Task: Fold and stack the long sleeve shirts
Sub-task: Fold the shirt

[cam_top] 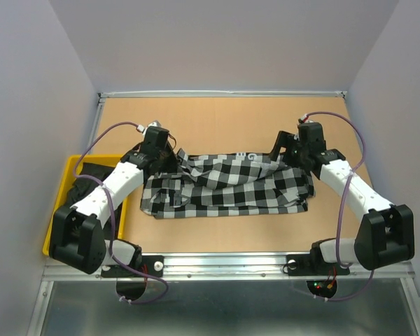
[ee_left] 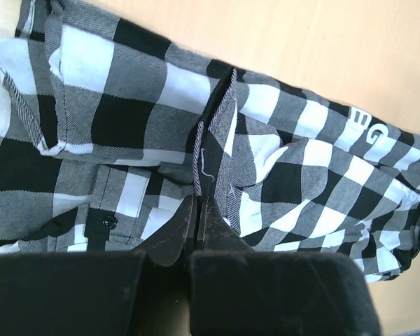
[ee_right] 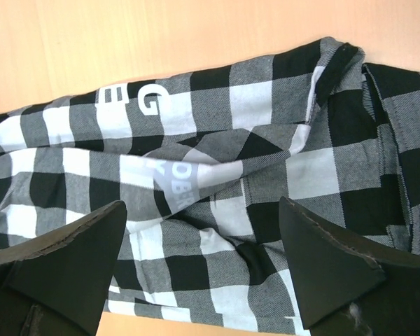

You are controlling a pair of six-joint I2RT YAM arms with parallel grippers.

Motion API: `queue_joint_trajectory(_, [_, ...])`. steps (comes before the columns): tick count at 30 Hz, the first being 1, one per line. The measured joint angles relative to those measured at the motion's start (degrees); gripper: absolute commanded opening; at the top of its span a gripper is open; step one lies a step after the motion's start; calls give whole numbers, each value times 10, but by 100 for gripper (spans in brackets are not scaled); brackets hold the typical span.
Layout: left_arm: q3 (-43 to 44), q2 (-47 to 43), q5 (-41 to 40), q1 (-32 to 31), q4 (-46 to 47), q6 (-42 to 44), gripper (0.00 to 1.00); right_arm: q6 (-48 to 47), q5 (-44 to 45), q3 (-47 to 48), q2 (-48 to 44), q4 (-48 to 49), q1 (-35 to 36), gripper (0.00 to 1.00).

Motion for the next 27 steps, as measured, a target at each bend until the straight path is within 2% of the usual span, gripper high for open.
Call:
queue_joint_trajectory(13, [-51, 0, -6, 31, 19, -12, 0, -3, -24, 0, 14, 0, 0, 94])
queue_joint_trajectory(18, [-76, 6, -5, 38, 37, -12, 4, -5, -31, 0, 19, 0, 0, 94])
queue_joint_trajectory(21, [-86, 20, 2, 38, 48, -12, 10, -5, -31, 0, 20, 0, 0, 94])
queue_joint_trajectory(27, [-99, 24, 10, 38, 50, -8, 46, -4, -35, 3, 28, -1, 0, 93])
